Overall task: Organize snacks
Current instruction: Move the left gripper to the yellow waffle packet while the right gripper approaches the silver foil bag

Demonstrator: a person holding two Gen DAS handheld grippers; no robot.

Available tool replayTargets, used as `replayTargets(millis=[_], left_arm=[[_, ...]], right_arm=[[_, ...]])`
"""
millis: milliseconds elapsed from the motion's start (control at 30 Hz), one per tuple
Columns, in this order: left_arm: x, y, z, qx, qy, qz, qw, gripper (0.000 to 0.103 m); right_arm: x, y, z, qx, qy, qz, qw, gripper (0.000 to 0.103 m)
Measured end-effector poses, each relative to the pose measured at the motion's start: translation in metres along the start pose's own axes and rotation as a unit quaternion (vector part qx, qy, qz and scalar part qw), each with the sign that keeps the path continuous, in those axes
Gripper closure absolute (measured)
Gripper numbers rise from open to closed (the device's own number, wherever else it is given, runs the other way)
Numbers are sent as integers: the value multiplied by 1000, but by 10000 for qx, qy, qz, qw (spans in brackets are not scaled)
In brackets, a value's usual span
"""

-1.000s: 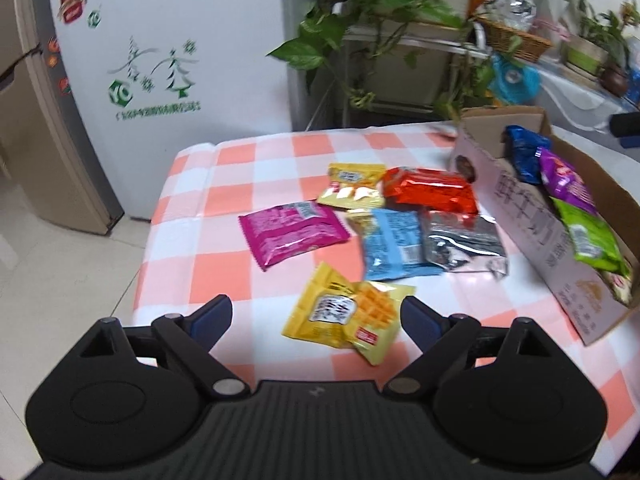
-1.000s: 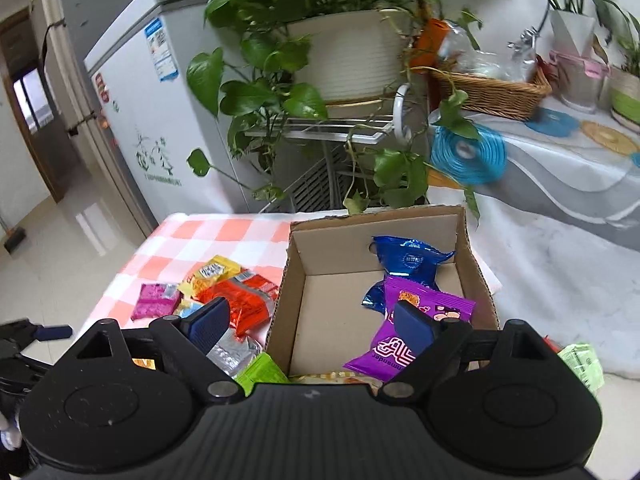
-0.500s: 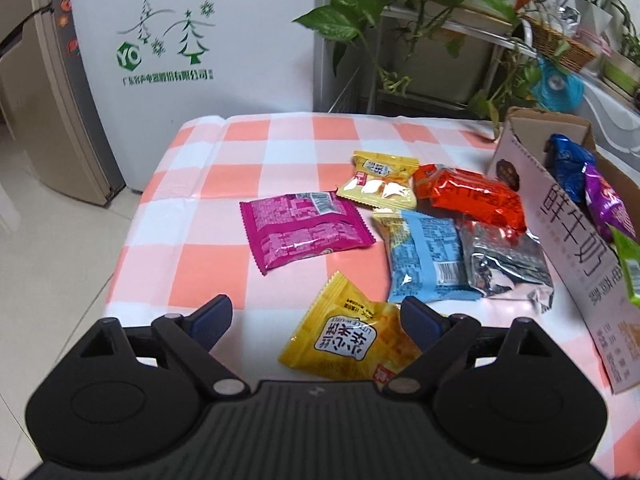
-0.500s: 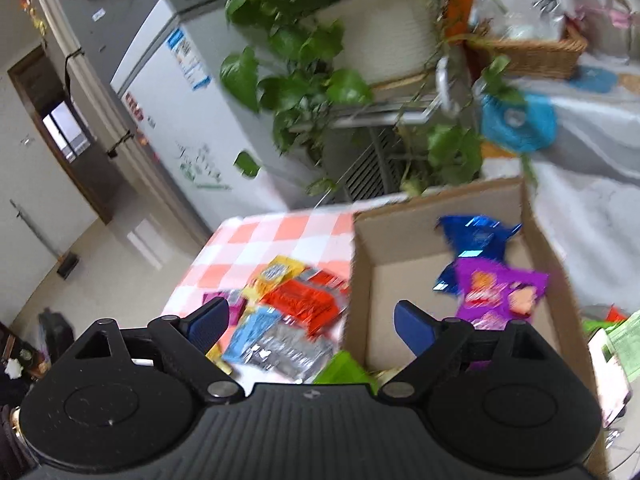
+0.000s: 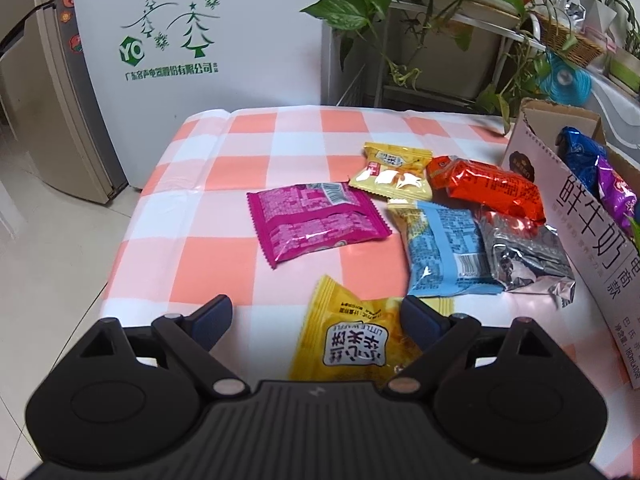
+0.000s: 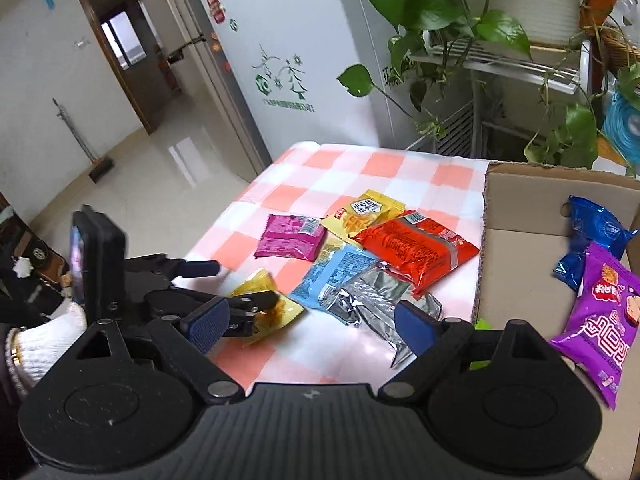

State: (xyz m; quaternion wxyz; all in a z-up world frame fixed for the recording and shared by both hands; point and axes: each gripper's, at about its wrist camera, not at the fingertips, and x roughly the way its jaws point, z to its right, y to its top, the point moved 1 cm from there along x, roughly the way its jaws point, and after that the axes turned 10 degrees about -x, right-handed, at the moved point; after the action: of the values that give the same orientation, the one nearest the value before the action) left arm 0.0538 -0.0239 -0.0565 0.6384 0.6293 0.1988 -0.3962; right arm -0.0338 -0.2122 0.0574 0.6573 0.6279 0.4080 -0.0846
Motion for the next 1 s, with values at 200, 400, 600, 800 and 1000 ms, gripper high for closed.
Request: replayTargets(millis=[200, 400, 600, 800, 1000], left_arm=[[-3, -4, -15, -203, 155, -70, 9997, 11], [-8, -7, -24, -228, 237, -89, 9994, 11], [-9, -7, -24, -295, 218, -121, 9993, 12], [-9, -8, -23, -218, 243, -126, 9994, 12], [-10, -7, -24, -96, 385, -192, 9990, 11]], right_arm=[[27, 5, -6, -246, -266, -197, 9991, 9], [44, 5, -11, -145, -41, -273, 9995, 9], [72, 0, -28, -699, -49, -413, 9967, 10], [75, 4, -10, -434, -784, -78, 9959, 9], [69, 5, 19, -106, -1825, -152, 9830, 9]])
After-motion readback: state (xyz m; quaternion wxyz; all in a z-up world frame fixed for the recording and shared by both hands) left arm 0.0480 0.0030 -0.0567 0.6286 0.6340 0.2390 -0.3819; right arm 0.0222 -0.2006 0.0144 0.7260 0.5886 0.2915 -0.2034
